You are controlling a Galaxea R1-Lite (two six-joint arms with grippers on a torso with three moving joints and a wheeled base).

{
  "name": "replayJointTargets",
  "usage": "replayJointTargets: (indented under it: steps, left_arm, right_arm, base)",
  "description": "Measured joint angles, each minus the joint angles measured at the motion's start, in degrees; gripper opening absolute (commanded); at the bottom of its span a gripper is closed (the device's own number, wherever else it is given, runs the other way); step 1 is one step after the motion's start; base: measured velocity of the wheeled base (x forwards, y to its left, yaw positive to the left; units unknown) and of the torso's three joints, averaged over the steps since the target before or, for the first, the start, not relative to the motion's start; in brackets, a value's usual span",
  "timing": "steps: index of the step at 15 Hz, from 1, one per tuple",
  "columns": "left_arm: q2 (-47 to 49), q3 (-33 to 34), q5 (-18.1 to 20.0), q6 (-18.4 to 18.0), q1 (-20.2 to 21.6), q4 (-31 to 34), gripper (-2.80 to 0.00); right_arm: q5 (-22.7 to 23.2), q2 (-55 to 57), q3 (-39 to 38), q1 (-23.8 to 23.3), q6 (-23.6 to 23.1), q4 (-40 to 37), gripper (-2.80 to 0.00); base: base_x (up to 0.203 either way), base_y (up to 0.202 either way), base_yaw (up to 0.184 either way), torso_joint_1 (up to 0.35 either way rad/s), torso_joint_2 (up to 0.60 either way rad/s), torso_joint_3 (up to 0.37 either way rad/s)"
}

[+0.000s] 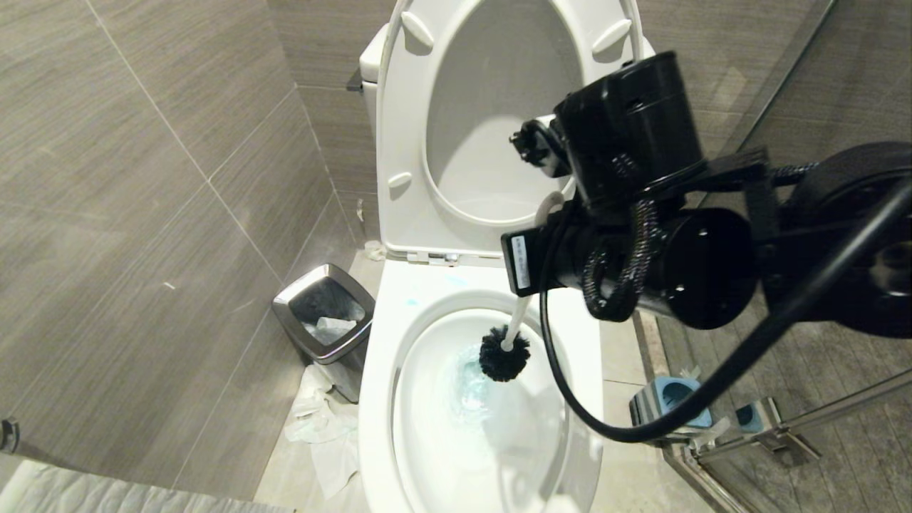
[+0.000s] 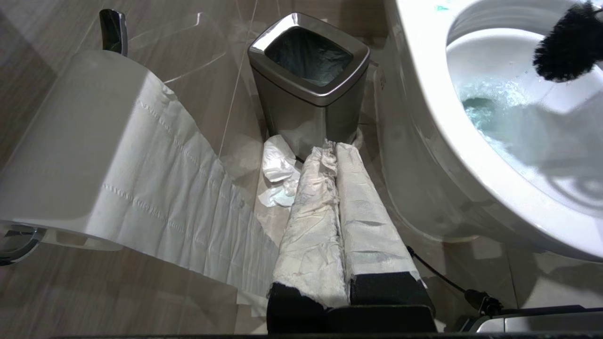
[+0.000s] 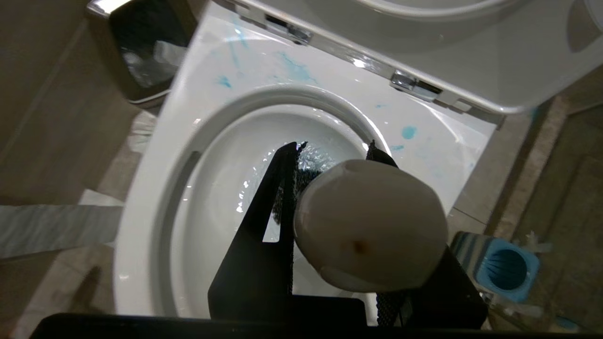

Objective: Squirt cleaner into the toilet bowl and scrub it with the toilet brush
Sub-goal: Scrub the toilet bowl

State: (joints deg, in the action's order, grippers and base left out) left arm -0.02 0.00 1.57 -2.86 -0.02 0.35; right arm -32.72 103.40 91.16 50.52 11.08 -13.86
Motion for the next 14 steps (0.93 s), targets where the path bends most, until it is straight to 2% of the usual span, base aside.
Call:
replayJointTargets:
  steps: [3, 8, 14]
  left_arm:
    - [0.0, 0.0, -0.01, -0.01, 0.02, 0.0, -2.8]
    - [0.0, 0.0, -0.03, 0.0, 0.02, 0.0, -2.8]
    - [0.0, 0.0, 0.0, 0.02, 0.02, -0.02, -2.8]
  right_arm:
    - [4.55, -2.75, 1.64, 0.0, 0.02, -0.57, -2.8]
    - [4.68, -2.39, 0.86, 0.0, 1.54, -0.23, -2.8]
    - [3.88, -2.78, 2.2, -0.07, -0.78, -0.55, -2.8]
  base:
    - [0.0, 0.0, 0.0, 0.0, 0.0, 0.0]
    - [0.0, 0.0, 0.0, 0.0, 0.0, 0.0]
    - [0.0, 0.0, 0.0, 0.0, 0.0, 0.0]
